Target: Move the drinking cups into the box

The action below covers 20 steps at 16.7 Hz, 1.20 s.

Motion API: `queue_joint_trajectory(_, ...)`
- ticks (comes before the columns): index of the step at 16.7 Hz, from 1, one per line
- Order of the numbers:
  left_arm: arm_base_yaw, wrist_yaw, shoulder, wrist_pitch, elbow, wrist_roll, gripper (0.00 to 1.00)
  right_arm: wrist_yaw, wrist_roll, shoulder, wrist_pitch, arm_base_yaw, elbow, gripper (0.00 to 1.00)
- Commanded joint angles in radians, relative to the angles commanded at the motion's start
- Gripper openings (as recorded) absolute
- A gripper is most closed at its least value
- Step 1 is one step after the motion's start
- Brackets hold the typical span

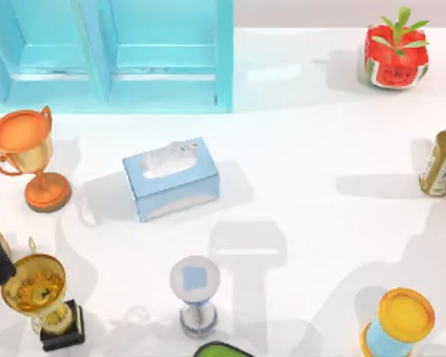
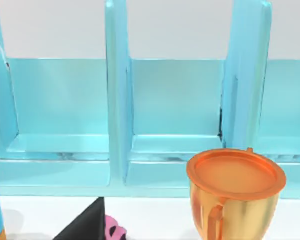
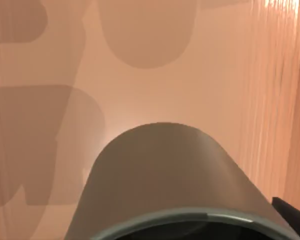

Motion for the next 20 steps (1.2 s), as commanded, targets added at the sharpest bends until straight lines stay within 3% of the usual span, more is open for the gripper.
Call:
queue_joint_trajectory(7, 0.0, 0.0, 0.0, 0.0, 0.0, 0.0, 1.0, -0.003, 0.007, 0.003, 0.074, 0.007, -0.071, 0.0)
queue_joint_trajectory(20, 0.0, 0.0, 0.0, 0.0, 0.0, 0.0, 1.0, -0.003, 0.007, 0.003, 0.074, 0.007, -0.071, 0.98)
